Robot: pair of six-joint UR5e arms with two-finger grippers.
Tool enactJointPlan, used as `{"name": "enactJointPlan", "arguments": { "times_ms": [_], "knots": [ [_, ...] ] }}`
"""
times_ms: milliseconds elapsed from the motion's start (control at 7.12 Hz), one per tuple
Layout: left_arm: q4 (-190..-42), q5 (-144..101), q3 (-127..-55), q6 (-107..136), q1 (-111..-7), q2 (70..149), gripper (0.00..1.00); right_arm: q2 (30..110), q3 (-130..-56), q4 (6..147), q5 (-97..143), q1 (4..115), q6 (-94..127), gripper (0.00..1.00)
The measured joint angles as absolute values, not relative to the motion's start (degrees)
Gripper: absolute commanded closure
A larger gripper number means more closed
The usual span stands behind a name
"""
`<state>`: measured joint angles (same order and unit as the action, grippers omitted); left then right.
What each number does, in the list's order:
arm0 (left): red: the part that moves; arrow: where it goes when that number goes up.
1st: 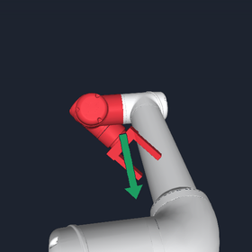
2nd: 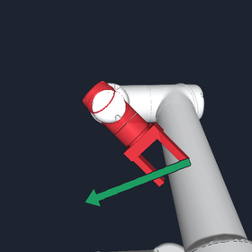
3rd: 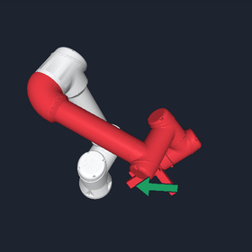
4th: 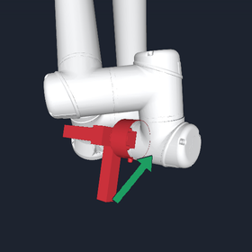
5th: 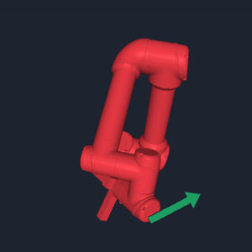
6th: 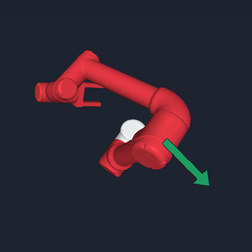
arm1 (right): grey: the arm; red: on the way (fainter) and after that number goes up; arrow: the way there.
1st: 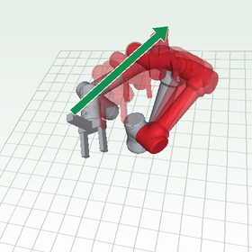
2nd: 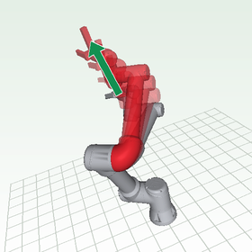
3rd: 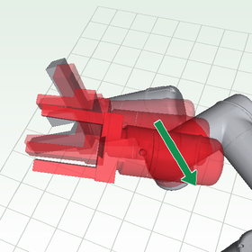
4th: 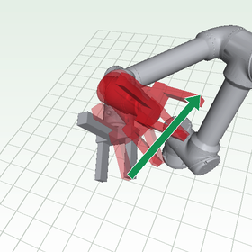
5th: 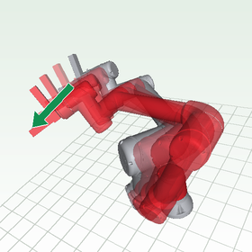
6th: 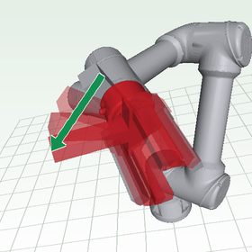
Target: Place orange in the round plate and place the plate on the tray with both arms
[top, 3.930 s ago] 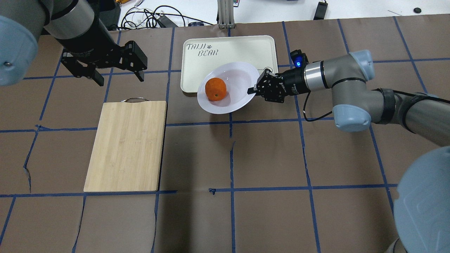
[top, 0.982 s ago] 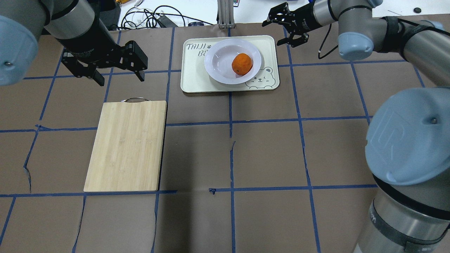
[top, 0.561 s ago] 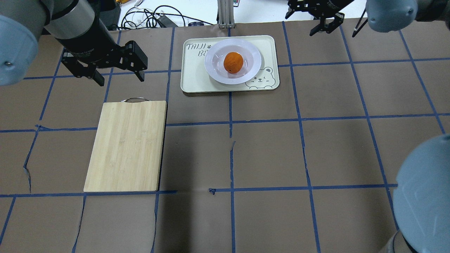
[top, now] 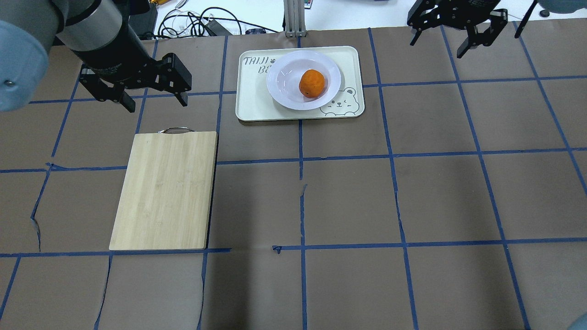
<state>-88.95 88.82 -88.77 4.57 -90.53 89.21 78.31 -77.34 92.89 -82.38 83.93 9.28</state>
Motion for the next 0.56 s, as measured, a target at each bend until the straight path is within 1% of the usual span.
{"name": "enactJointPlan", "arguments": {
  "times_ms": [561],
  "knots": [
    [-88.9,88.9,-88.8,4.6,-90.5,89.2,0.00,79.1,-76.6,90.2,-83.1,84.3,9.2,0.00]
  ]
}}
